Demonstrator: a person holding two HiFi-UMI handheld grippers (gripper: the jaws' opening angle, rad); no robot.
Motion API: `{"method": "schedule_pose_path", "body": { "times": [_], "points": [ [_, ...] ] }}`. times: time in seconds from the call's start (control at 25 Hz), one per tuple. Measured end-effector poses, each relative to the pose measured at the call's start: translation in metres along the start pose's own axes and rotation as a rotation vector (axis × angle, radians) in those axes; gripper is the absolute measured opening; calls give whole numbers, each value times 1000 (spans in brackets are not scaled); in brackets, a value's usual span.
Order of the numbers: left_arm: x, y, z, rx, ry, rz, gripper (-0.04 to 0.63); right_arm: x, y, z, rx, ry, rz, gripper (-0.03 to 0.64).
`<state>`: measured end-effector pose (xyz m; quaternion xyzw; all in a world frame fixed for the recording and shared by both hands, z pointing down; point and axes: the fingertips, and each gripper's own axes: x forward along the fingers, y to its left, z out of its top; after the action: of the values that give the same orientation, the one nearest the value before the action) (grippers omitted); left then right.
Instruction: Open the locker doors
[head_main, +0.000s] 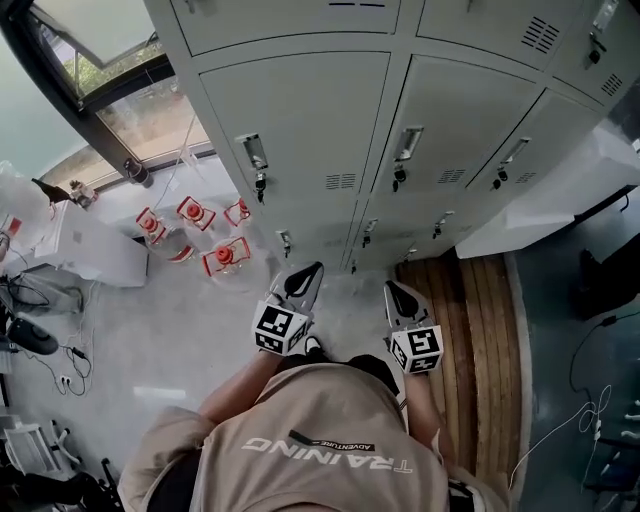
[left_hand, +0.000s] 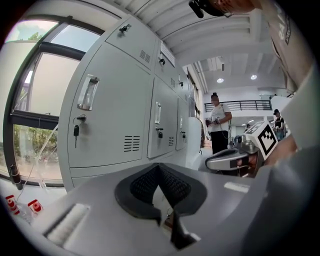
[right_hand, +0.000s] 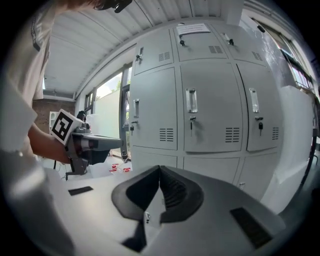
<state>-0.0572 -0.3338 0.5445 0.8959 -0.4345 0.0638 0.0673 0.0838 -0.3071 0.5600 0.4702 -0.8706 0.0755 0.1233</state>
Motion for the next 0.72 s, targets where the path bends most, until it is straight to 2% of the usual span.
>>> {"method": "schedule_pose_path", "body": {
  "times": [0.16,0.28,0.52,0.72],
  "points": [
    [3,18,-6,-92,20,-26,6,25,-6,-21,49,70,-8,11],
    [9,32,-6,-72,26,-10,6,57,-21,-37,54,105,-11,11],
    [20,56,-5,-99,54,52,6,127,-70,-86,10,212,-30,12],
    [17,80,2,-110,76,139,6,193,-87,-132,26,307,49,16]
  ]
}}
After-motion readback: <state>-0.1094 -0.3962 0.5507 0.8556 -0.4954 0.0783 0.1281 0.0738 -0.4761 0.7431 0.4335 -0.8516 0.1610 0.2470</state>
